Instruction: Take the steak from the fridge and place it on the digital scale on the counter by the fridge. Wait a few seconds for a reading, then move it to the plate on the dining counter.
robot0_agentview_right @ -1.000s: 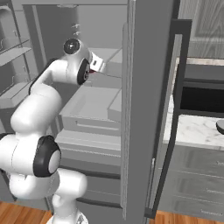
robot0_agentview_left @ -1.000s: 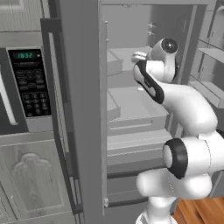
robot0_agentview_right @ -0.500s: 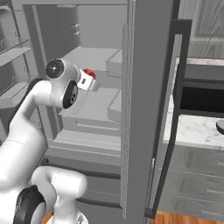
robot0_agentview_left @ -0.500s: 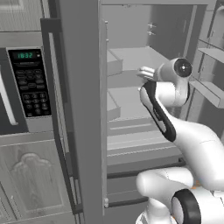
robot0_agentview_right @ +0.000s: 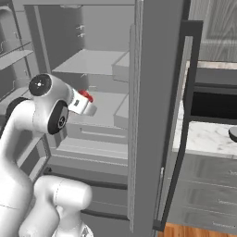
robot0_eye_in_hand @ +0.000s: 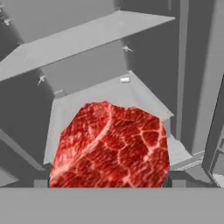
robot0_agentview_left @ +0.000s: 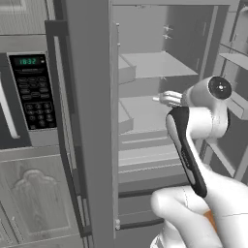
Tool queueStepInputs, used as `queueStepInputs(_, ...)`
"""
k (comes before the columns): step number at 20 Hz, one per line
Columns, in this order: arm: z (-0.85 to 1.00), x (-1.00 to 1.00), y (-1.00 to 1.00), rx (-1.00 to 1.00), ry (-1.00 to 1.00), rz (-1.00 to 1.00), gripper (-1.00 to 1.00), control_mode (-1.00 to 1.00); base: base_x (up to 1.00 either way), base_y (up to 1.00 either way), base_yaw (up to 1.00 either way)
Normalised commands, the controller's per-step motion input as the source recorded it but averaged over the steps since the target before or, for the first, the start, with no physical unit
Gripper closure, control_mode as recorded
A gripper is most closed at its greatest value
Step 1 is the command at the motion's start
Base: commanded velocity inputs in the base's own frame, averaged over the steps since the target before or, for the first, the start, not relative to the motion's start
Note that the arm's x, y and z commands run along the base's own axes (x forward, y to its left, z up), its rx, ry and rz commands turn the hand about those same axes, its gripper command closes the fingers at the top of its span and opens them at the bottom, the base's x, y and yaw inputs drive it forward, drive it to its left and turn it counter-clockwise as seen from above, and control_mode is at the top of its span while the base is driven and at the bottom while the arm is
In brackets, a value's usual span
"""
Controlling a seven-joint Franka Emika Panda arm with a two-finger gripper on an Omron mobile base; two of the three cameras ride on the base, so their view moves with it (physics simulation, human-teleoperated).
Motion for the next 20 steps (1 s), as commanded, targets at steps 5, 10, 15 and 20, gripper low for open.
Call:
queueStepInputs(5,-0.16,-0.47,0.01,0.00,0.41,0.03,1.00,-1.00,0.00,0.00,0.00)
queueStepInputs(10,-0.29,-0.35,0.03,0.00,0.43,0.05,1.00,-1.00,0.00,0.00,0.00)
queueStepInputs(15,-0.48,-0.03,0.01,0.00,0.51,0.05,1.00,-1.00,0.00,0.00,0.00)
queueStepInputs(20,-0.28,-0.01,0.01,0.00,0.26,0.03,1.00,1.00,-0.12,0.03,0.00)
